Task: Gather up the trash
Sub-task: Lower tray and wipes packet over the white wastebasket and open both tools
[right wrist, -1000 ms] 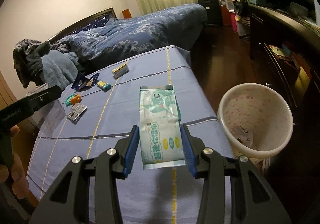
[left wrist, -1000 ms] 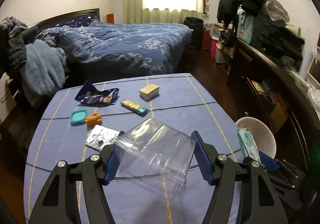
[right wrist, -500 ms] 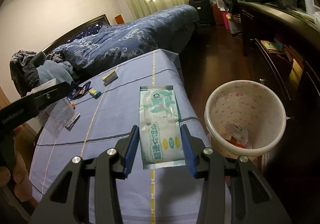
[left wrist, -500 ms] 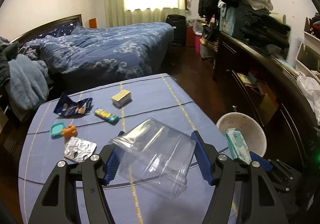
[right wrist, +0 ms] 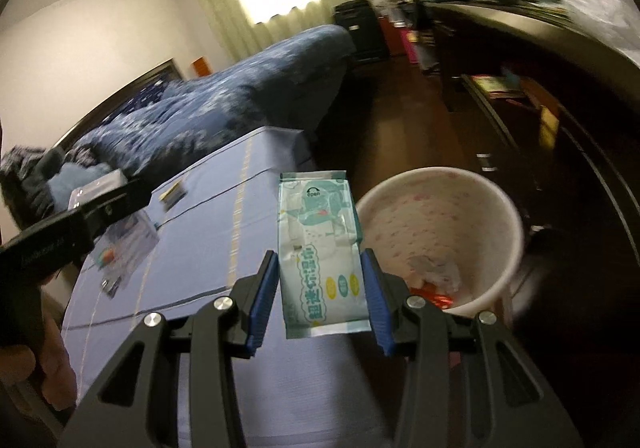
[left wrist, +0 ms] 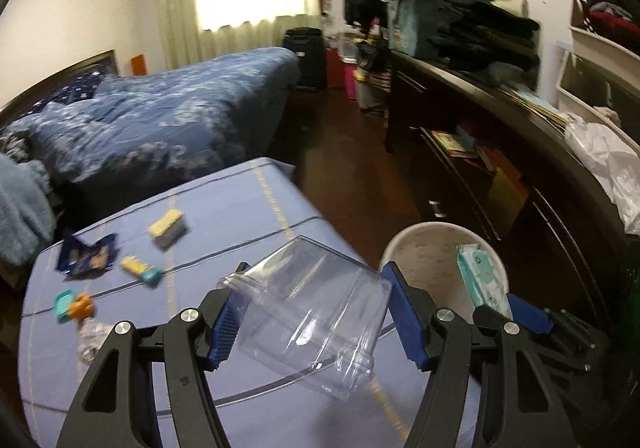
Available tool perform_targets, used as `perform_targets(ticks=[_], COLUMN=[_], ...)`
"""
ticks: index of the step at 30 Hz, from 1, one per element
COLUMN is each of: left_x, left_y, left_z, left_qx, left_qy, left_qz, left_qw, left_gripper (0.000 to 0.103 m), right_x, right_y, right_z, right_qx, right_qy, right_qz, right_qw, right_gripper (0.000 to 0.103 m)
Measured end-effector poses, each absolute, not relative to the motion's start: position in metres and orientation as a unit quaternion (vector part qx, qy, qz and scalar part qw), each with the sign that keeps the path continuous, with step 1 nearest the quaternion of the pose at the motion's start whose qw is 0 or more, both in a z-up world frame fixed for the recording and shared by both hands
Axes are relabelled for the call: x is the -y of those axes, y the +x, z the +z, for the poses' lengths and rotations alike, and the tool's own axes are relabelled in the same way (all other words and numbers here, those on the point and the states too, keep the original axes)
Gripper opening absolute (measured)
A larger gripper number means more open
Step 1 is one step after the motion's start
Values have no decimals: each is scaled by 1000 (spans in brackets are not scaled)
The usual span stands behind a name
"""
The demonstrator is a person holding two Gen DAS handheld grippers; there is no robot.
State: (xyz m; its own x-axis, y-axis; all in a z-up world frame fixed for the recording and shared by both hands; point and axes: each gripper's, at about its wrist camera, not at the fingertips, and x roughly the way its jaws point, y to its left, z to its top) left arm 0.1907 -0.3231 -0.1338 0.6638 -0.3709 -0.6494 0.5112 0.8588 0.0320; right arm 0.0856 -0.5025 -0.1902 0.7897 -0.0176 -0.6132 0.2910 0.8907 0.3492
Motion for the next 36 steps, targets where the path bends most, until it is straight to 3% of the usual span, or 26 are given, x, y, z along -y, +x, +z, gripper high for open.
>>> perform_targets(ticks=[10,21,25,29,36], left_x=[408,477,486,485,461], left_y=[210,249,256,261,261], left_z=[-153,-198,-204,-201,-185], left_qx=[-340,-401,-412,-411,-403], left_qy=[132,126,115,96,78], left_qz=[-318,-351,-356,-359,-354], left_qw=[875,837,831,832,840], left_gripper=[66,70,88,96,97], right_x=[573,601,600,600,593], right_y=[92,128,135,138,133], right_z=[-221,-266,-269,-269,-257], right_qx=[-320,-352,-352,-355,-354], right_qy=[256,260,252,245,228], right_qz=[-155,-168,-173,-177,-183], right_qw=[899,883,885,884,888], right_gripper=[43,45,63,63,64])
